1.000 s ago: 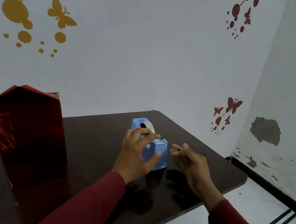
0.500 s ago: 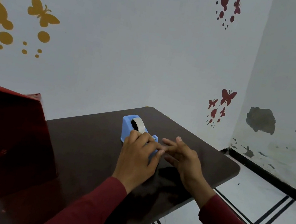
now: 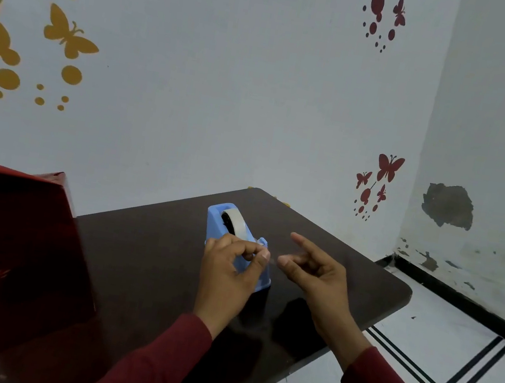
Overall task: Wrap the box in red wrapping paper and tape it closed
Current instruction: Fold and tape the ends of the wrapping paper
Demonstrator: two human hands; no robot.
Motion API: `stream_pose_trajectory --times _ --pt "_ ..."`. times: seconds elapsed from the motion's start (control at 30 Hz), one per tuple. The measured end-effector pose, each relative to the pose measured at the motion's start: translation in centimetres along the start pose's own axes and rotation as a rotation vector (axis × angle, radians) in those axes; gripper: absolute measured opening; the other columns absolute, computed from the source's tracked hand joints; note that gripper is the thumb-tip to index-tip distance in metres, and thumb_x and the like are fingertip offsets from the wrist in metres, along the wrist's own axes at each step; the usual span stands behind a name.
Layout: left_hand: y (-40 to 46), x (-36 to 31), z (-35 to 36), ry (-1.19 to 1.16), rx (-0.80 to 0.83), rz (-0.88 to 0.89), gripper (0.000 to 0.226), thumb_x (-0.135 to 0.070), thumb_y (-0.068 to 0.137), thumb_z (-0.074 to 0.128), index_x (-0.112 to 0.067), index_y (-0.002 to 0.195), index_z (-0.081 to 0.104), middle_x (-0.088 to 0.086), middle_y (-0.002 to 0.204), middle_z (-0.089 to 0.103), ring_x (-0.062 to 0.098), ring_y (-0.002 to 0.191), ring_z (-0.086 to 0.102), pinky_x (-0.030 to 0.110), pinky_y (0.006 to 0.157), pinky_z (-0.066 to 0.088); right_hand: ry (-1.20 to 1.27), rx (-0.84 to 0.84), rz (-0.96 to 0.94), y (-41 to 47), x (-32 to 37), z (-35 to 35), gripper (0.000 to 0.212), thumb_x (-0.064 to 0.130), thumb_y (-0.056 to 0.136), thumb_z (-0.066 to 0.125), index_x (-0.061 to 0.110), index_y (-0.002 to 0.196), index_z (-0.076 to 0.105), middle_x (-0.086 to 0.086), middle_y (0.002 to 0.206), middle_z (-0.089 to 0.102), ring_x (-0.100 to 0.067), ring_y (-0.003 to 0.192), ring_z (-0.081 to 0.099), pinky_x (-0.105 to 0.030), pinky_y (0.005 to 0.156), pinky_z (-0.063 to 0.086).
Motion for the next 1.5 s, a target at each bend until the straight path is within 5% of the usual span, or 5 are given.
stream_pose_trajectory --times 0.23,0.53,0.87,1.07,1.5 --pt "-0.1 -1.1 -2.1 0.023 -0.122 -0.053 0.047 -0.041 0.083 0.08 -0.045 0.125 0.058 -0.017 0.095 0.055 0.005 0.1 0.051 0.02 0.079 0.047 -0.076 -0.075 0.011 -0.2 0.2 -0.2 0.041 0.002 0.082 0.081 0.023 0.115 0.073 -0.007 0.087 0.081 -0.016 0.09 0.078 -0.029 0.088 0.061" --pt "0.8 -2.9 -12.8 -0.019 -0.231 -0.011 0.042 -0.017 0.084 0.081 -0.038 0.114 0.059 -0.01 0.087 0.059 0.008 0.078 0.054 0.015 0.072 0.045 -0.036 0.079 -0.076 1.4 5.9 8.5 0.039 0.008 0.085 0.082 0.02 0.121 0.073 -0.003 0.091 0.081 -0.013 0.084 0.077 -0.023 0.077 0.06" --pt "-0.4 -7.4 -30.1 0.634 -0.391 0.306 0.04 -0.026 0.081 0.081 -0.027 0.118 0.065 -0.018 0.105 0.055 0.006 0.103 0.044 0.007 0.088 0.033 -0.19 0.303 -0.238 3.2 11.0 24.7 0.072 0.033 0.088 0.082 0.039 0.15 0.046 0.026 0.128 0.067 -0.005 0.08 0.074 -0.013 0.076 0.052" --pt "2.7 -3.1 -34.9 0.714 -0.18 -0.02 0.061 -0.059 0.079 0.079 -0.041 0.132 0.058 -0.018 0.12 0.054 0.009 0.119 0.037 0.028 0.098 0.036 -0.198 0.471 -0.019 4.8 9.5 32.5 0.1 0.038 0.085 0.081 0.046 0.16 0.015 0.01 0.156 0.046 -0.015 0.121 0.063 -0.044 0.111 0.047" --pt "10.2 0.1 -34.8 0.407 0.138 -0.208 0.012 -0.04 0.087 0.081 -0.028 0.087 0.081 -0.013 0.107 0.073 0.003 0.106 0.063 0.029 0.099 0.047 0.039 0.506 0.322 4.8 6.9 35.4 0.101 -0.006 0.089 0.068 0.046 0.159 0.019 0.01 0.156 0.043 -0.018 0.119 0.067 -0.031 0.077 0.056"
Point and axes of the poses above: each hand's wrist, its own y-axis towards the middle knuckle, its own z-axis out of the palm, x = y × z, the point moved 6 cm from there along y, towards the middle knuckle
